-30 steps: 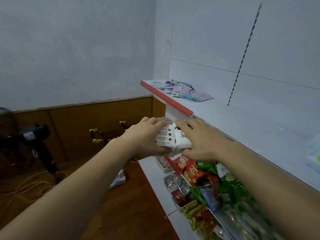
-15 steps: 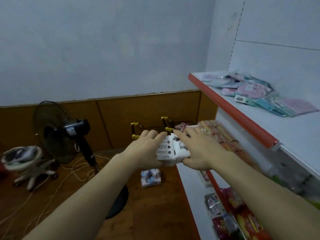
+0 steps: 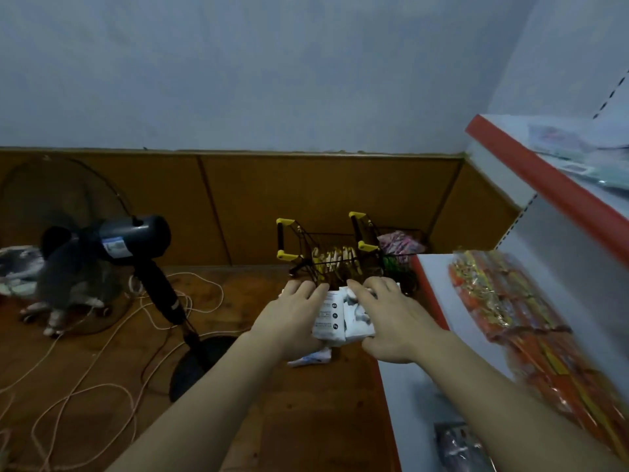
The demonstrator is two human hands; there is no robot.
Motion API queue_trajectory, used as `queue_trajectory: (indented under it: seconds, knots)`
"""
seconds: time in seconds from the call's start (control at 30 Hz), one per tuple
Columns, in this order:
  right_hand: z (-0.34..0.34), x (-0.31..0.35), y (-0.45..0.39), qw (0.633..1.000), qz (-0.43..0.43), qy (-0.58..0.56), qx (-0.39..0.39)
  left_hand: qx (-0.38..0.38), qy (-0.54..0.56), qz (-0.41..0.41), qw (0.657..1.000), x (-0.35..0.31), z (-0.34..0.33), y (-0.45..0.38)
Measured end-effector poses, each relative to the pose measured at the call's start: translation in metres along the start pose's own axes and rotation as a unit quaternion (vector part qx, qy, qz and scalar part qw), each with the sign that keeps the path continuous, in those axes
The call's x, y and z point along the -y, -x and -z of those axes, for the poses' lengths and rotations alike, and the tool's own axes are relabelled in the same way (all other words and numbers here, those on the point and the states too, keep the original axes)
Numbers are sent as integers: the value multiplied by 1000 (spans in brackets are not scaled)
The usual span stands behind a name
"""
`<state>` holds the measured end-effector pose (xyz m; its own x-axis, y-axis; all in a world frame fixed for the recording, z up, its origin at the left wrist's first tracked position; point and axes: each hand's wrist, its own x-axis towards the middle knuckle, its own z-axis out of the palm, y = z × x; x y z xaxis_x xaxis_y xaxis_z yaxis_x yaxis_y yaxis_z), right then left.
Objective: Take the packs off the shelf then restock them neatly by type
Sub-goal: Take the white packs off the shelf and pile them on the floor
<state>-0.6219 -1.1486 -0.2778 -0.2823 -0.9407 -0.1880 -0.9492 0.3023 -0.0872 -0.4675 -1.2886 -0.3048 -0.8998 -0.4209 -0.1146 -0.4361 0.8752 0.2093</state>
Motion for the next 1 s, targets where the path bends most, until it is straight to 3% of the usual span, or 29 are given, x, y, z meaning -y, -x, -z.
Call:
queue_trajectory:
  seconds: [0.33,1.0]
  knots:
    - [-158,-61,-160,997,-24,-41,64,86,52,7,995,98,-161,-138]
    - [-663,-182,-304,981,-40,-67,176,197,7,73,978,172,-675,-278]
